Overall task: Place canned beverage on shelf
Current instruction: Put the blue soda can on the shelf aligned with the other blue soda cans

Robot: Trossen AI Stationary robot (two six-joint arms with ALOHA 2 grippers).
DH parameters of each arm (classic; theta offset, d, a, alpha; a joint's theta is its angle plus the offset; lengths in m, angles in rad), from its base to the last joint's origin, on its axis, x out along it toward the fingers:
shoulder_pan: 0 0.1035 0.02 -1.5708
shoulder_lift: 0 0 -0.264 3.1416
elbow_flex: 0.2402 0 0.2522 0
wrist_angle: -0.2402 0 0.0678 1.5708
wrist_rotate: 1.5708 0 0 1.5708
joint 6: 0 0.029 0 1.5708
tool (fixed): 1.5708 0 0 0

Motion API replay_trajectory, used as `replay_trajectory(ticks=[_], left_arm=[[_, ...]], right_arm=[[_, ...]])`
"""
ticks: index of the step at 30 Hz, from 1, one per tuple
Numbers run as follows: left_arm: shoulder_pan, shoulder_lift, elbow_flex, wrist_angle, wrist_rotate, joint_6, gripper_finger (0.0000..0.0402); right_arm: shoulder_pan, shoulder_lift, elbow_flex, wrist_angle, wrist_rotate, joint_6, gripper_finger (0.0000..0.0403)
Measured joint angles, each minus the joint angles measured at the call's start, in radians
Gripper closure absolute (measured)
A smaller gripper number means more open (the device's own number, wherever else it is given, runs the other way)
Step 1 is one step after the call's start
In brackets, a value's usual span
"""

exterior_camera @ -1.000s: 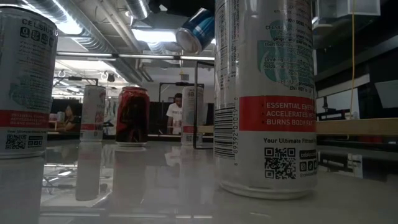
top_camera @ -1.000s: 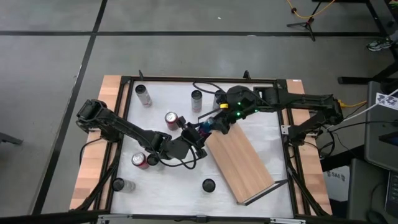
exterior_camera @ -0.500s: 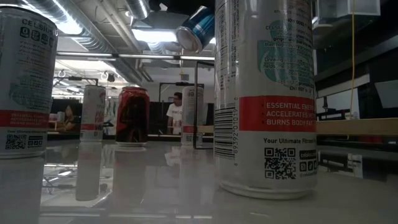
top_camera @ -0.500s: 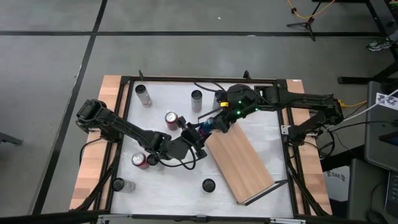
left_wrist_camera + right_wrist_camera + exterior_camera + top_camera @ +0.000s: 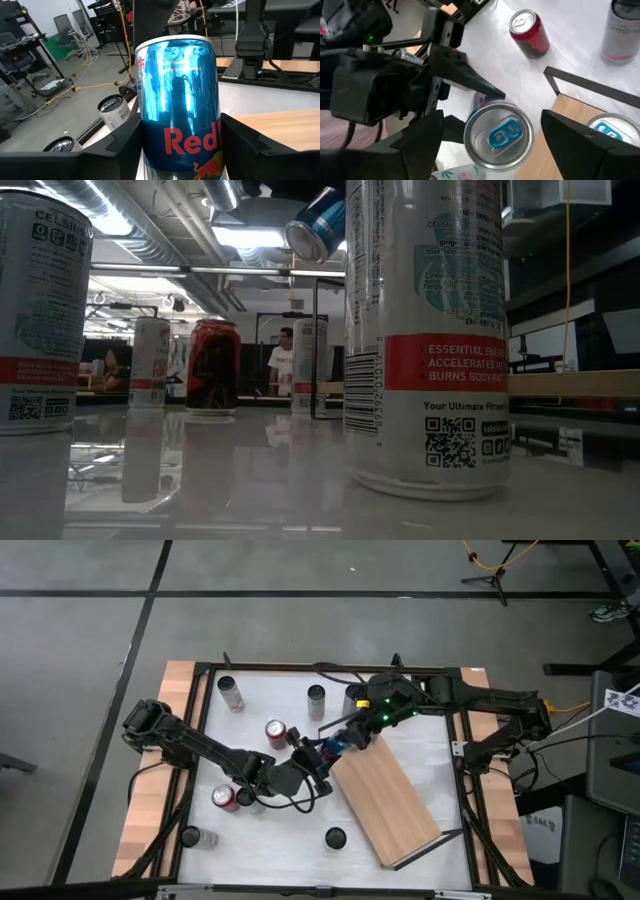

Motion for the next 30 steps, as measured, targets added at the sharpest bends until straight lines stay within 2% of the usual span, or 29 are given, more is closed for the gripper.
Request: replay_trajectory(ticks=[7,17,30], left_arm=[[-0.001,0.000,0.000,-0.001,0.007,-0.001,0.0200],[-0.002,0.000,-0.001,-0.001,0.006,-0.004,0.0200],[0.000,0.000,-0.001,0.002,0.006,-0.001,0.0200]], right_arm=[[0.000,0.001,0.000,-0.075,0.060,0.002,0.0078],[0.000,0.042,0.001,-0.065,-0.024,0.003,0.0078],[0.001,0.013,0.000,-0.037,-0.006,0.002,0.0078]])
